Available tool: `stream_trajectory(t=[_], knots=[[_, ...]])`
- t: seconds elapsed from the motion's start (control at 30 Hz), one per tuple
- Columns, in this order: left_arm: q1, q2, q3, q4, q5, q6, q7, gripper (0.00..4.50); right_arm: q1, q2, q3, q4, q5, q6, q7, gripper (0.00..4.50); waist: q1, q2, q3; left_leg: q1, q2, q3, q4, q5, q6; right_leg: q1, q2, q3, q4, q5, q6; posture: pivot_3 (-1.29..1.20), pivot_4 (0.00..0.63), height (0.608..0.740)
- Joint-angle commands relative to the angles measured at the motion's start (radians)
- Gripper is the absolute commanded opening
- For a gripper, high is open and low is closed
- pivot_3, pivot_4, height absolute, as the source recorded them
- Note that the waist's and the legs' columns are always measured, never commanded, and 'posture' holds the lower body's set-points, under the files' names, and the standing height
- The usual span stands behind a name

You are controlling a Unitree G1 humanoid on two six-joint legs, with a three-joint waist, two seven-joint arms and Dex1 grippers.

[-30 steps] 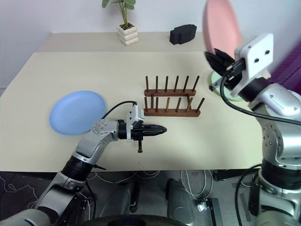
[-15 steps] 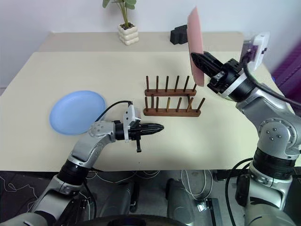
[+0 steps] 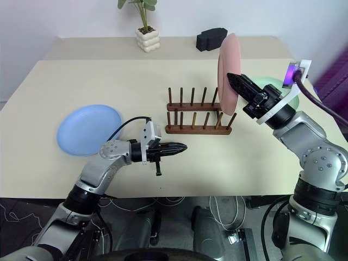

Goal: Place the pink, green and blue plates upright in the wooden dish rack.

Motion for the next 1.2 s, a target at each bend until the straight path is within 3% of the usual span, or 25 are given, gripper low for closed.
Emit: stream_trajectory(t=[0.03, 0.23, 0.33, 0.53, 0.67, 0.83, 1.0, 1.1, 1.2], knots=[[0.001, -0.003, 0.014, -0.039, -0.028, -0.002, -0.001, 0.0, 0.006, -0.007, -0.018, 0.001, 0.027, -0.016, -0.004, 0.05, 0.0, 0.0, 0.0, 0.0, 0.0, 0.0, 0.0, 0.0, 0.0, 0.0, 0.0, 0.0, 0.0, 0.0, 0.0, 0.0, 0.15, 0.736], [-0.002, -0.004, 0.011, -0.044, -0.031, 0.004, 0.005, 0.0, 0.038, 0.003, -0.02, 0.033, 0.014, -0.046, 0.016, 0.05, 0.0, 0.0, 0.0, 0.0, 0.0, 0.0, 0.0, 0.0, 0.0, 0.0, 0.0, 0.0, 0.0, 0.0, 0.0, 0.0, 0.15, 0.736], [-0.004, -0.005, 0.01, -0.042, -0.031, 0.006, 0.008, 0.0, 0.027, 0.004, -0.027, 0.061, -0.002, -0.075, 0.004, 0.99, 0.0, 0.0, 0.0, 0.0, 0.0, 0.0, 0.0, 0.0, 0.0, 0.0, 0.0, 0.0, 0.0, 0.0, 0.0, 0.0, 0.15, 0.736], [-0.003, -0.005, 0.011, -0.036, -0.03, 0.002, 0.007, 0.0, 0.016, -0.005, -0.02, 0.087, -0.082, -0.144, -0.025, 4.0, 0.0, 0.0, 0.0, 0.0, 0.0, 0.0, 0.0, 0.0, 0.0, 0.0, 0.0, 0.0, 0.0, 0.0, 0.0, 0.0, 0.15, 0.736], [0.001, -0.004, 0.011, -0.033, -0.029, -0.003, 0.005, 0.0, 0.011, -0.019, -0.052, 0.069, -0.133, -0.214, -0.042, 4.0, 0.0, 0.0, 0.0, 0.0, 0.0, 0.0, 0.0, 0.0, 0.0, 0.0, 0.0, 0.0, 0.0, 0.0, 0.0, 0.0, 0.15, 0.736], [0.005, -0.005, 0.01, -0.033, -0.031, -0.002, 0.005, 0.0, -0.003, -0.068, -0.126, 0.152, -0.292, -0.325, -0.172, 4.0, 0.004, 0.0, 0.0, 0.0, -0.001, 0.0, 0.0, 0.0, 0.0, 0.0, 0.0, 0.0, 0.0, 0.0, 0.0, 0.0, 0.15, 0.736], [-0.002, -0.01, 0.006, -0.024, -0.029, -0.006, 0.002, 0.0, 0.051, -0.181, -0.061, 0.275, -0.557, -0.356, -0.257, 4.0, 0.002, 0.001, 0.0, 0.0, -0.001, 0.001, 0.0, 0.0, 0.0, 0.0, 0.0, 0.0, -0.001, 0.0, 0.0, 0.0, 0.15, 0.736], [-0.009, -0.015, 0.004, -0.016, -0.026, -0.01, -0.001, 0.0, 0.061, -0.252, 0.05, 0.315, -0.73, -0.38, -0.252, 4.0, -0.006, 0.003, 0.0, 0.0, -0.001, 0.002, 0.0, 0.0, 0.001, 0.0, 0.0, 0.001, 0.0, 0.0, 0.0, 0.0, 0.15, 0.736], [-0.011, -0.018, 0.003, -0.015, -0.025, -0.011, -0.002, 0.0, 0.06, -0.265, 0.097, 0.328, -0.772, -0.355, -0.211, 4.0, -0.015, 0.005, -0.001, 0.0, -0.001, 0.003, 0.0, -0.001, 0.001, -0.001, 0.0, 0.002, 0.0, 0.0, 0.0, 0.0, 0.15, 0.736]])
